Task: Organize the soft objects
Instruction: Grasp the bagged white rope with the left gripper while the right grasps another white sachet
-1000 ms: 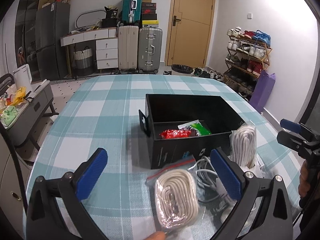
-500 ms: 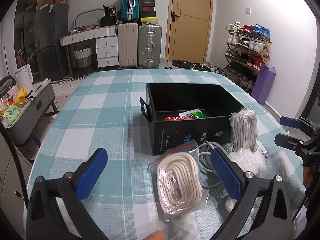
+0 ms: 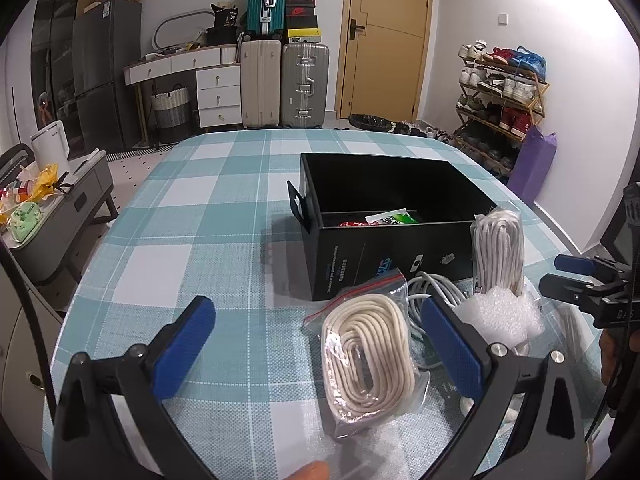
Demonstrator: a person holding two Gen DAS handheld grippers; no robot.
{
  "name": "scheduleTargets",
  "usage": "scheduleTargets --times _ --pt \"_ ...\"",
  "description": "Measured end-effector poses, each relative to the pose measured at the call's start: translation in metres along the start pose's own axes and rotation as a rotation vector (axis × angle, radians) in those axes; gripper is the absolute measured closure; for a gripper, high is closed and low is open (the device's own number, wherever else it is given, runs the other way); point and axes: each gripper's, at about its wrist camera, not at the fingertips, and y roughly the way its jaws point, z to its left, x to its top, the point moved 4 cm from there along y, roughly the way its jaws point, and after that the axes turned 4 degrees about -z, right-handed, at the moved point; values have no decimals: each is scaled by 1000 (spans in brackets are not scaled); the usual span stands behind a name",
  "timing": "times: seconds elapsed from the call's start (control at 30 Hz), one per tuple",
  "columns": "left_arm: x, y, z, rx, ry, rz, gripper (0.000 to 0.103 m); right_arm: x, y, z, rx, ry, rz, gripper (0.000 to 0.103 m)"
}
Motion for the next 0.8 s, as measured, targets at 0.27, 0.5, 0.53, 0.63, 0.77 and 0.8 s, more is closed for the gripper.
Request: scheduleTargets --times 0.27,0.5,0.53,0.63,0.77,0.8 --pt "-1 0 0 1 -2 2 0 -1 11 3 15 32 28 1" --pt "-5 7 2 0 -4 29 0 -6 19 0 47 64 61 15" --pt "-6 8 1 2 -3 36 0 -6 20 0 54 69 66 16" --pt "-8 11 1 1 0 50 0 -10 24 1 68 81 83 25" --pt "-10 12 0 -1 3 57 0 -11 24 3 59 62 85 34" --pt "-9 12 0 -2 3 58 0 -11 24 4 52 51 85 37"
